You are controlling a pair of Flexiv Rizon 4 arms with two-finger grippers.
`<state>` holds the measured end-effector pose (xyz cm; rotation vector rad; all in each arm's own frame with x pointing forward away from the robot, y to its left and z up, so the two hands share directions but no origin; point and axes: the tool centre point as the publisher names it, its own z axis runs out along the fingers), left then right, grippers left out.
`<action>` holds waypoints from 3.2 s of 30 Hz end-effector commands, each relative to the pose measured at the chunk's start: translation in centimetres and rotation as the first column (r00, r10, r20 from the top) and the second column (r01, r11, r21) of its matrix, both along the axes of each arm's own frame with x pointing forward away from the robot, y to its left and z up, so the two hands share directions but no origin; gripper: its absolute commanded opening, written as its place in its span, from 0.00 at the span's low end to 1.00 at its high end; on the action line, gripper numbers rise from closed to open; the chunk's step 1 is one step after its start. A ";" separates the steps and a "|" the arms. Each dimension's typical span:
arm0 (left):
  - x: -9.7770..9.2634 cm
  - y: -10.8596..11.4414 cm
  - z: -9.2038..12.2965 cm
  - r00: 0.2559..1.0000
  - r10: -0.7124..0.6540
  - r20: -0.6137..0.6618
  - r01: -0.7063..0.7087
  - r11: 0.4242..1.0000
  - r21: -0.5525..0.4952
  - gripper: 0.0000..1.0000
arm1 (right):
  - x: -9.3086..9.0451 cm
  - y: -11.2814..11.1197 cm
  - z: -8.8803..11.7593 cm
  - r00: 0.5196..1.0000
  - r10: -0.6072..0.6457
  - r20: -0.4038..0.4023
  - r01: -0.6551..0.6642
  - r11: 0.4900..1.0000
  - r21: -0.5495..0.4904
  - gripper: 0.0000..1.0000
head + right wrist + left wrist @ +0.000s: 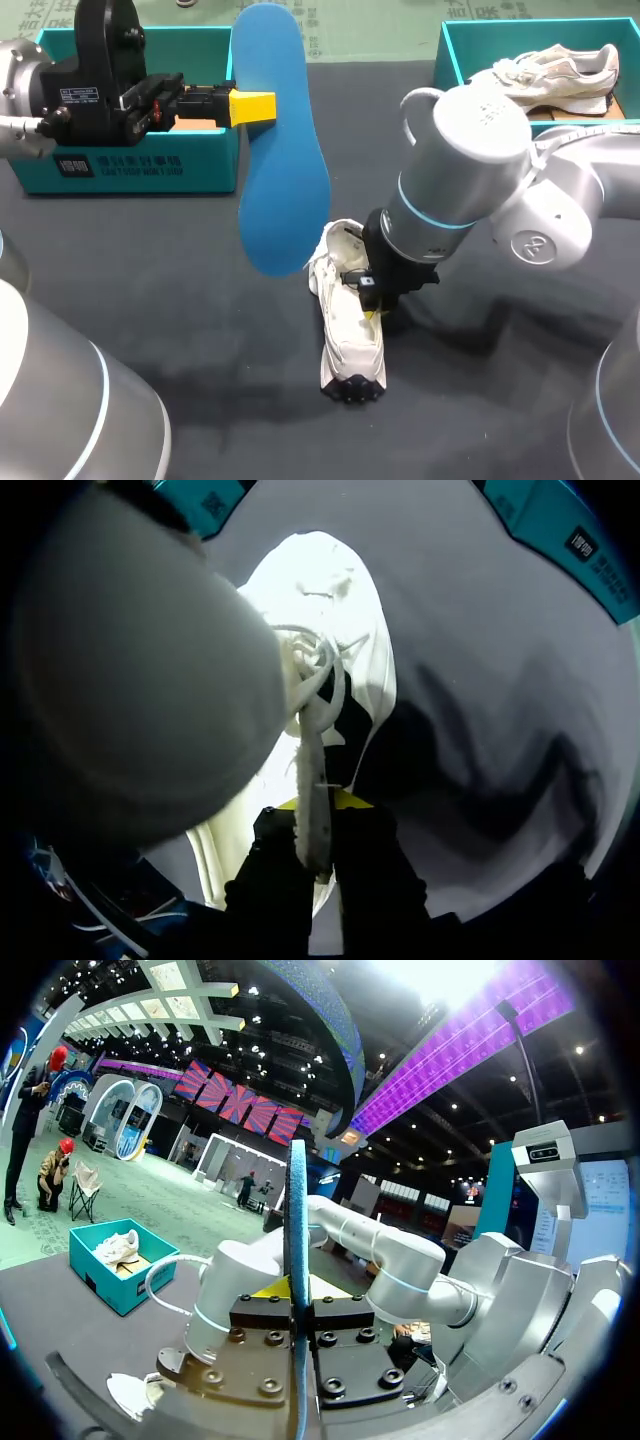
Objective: Take the shoe out of the shoebox, open the shoe tongue, remove and reinsert the insole, then place the shoe into the shoebox
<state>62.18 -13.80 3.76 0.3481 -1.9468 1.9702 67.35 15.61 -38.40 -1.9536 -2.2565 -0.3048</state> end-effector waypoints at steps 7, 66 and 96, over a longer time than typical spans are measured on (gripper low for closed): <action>0.1 -0.1 0.0 1.000 -0.002 0.000 0.002 1.000 0.001 0.00 | -0.3 -0.6 1.0 1.000 -0.016 0.000 0.016 0.999 0.044 1.00; 0.1 -0.1 0.0 1.000 -0.002 0.000 0.002 1.000 0.001 0.00 | 1.0 -10.0 12.9 0.997 -0.030 -0.068 0.072 0.635 0.769 1.00; 2.0 -0.5 -1.6 0.849 -0.082 0.521 0.093 0.996 0.005 0.00 | 4.0 -6.5 18.7 0.988 0.056 -0.147 0.113 0.395 0.912 1.00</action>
